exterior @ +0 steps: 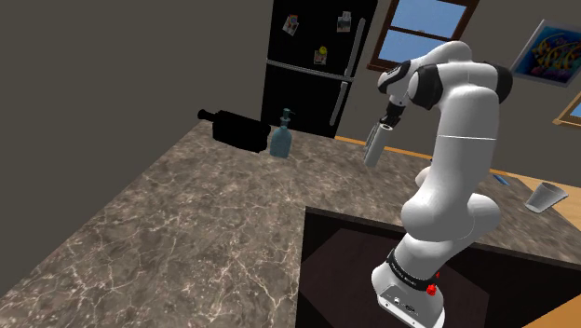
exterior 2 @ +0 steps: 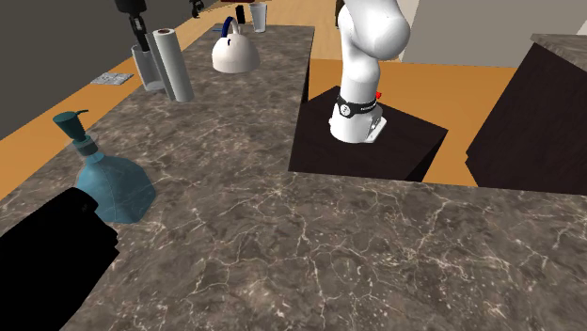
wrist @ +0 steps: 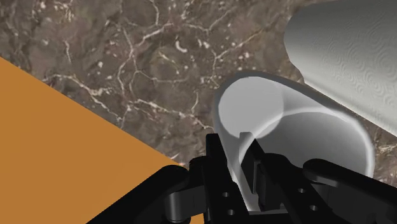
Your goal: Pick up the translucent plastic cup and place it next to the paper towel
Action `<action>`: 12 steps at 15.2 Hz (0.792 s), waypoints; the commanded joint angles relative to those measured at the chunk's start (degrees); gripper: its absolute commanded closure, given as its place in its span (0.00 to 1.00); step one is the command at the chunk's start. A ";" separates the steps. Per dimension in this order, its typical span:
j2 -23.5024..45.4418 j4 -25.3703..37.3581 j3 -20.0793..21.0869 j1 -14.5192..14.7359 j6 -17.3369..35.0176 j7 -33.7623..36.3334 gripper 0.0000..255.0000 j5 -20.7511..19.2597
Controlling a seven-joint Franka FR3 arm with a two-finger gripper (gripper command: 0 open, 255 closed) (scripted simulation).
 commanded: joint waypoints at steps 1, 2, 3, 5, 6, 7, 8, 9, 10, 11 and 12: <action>0.49 -0.59 0.15 -0.13 1.08 -0.27 1.00 0.34; 0.49 -0.59 0.15 -0.13 1.08 -0.27 1.00 0.33; 0.49 -0.59 0.15 -0.13 1.08 -0.27 1.00 0.33; 0.49 -0.59 0.15 -0.13 1.08 -0.27 1.00 0.34; 0.49 -0.59 0.16 -0.13 1.08 -0.27 1.00 0.34; 0.49 -0.59 0.16 -0.13 1.08 -0.27 1.00 0.34; 0.49 -0.59 0.16 -0.13 1.08 -0.27 1.00 0.33; 0.49 -0.59 0.16 -0.13 1.08 -0.27 1.00 0.33; 0.49 -0.59 0.15 -0.13 1.07 -0.26 0.00 0.33; 0.48 -0.59 0.16 -0.12 1.07 -0.26 0.00 0.33; 0.48 -0.59 0.15 -0.12 1.07 -0.25 0.00 0.33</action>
